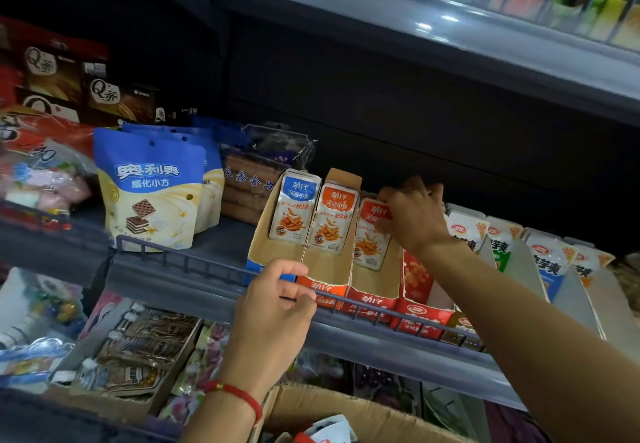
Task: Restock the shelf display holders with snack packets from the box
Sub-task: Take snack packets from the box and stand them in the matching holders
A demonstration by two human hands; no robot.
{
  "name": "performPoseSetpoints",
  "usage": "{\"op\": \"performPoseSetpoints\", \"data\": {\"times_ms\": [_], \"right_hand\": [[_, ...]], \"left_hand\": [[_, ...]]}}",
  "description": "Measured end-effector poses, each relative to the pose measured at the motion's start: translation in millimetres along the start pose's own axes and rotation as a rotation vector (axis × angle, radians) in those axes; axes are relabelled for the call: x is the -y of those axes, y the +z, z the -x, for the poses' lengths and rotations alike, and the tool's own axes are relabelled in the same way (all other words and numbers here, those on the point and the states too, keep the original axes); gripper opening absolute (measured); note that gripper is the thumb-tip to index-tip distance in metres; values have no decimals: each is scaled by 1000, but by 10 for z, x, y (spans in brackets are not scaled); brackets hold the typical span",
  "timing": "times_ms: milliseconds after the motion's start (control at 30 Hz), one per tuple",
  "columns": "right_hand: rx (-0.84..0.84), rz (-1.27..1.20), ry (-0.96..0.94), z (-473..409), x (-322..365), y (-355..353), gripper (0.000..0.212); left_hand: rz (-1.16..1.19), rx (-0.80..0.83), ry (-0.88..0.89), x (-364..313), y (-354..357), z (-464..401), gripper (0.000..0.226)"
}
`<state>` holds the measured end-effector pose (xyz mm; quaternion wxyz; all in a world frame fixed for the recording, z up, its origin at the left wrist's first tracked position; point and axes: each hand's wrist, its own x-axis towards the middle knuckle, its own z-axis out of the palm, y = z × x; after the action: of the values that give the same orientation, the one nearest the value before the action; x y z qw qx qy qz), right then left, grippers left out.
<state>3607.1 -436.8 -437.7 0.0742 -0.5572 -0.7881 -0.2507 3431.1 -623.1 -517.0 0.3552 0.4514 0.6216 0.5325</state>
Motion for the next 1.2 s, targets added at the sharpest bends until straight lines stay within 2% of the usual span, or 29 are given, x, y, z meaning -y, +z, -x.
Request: {"op": "performPoseSetpoints", "data": {"times_ms": [200, 300, 400, 467, 533, 567, 633, 700, 733, 800, 933, 1067, 1200], "right_hand": [[-98, -53, 16, 23, -17, 13, 39], [-153, -194, 24, 221, -23, -68, 36], [-242, -415, -68, 687, -25, -193, 27], [-232, -593, -147, 1138, -11, -256, 18], [-136, -702, -221, 1561, 46, -209, 13], [-19, -733, -230, 1797, 77, -123, 12], [328, -691, -230, 2212, 161, 176, 12], [623, -575, -232, 2554, 305, 537, 27], [702, -548, -203, 2684, 399, 696, 39], [704, -562, -100, 2821, 590, 914, 54], [587, -635, -40, 2843, 1010, 1141, 56], [603, -772, 67, 2820, 1301, 1281, 44], [570, -892, 95, 2830, 1282, 1289, 20]], "left_hand": [[-53, 18, 19, 28, 6, 12, 31], [-82, 49, 40, 45, 7, 56, 28], [-163, 112, 77, 98, 5, 130, 25], [-249, 173, 108, 152, 23, 212, 24], [-343, 229, 135, 239, 24, 323, 22], [-402, 277, 146, 297, 52, 408, 21], [-533, 394, 162, 401, 105, 583, 19], [-642, 533, 175, 530, 145, 707, 20], [-698, 588, 176, 600, 151, 742, 21], [-792, 615, 164, 705, 129, 766, 22], [-831, 498, 129, 807, 24, 728, 21], [-796, 386, 135, 813, -32, 685, 21], [-777, 373, 132, 819, -27, 658, 21]]}}
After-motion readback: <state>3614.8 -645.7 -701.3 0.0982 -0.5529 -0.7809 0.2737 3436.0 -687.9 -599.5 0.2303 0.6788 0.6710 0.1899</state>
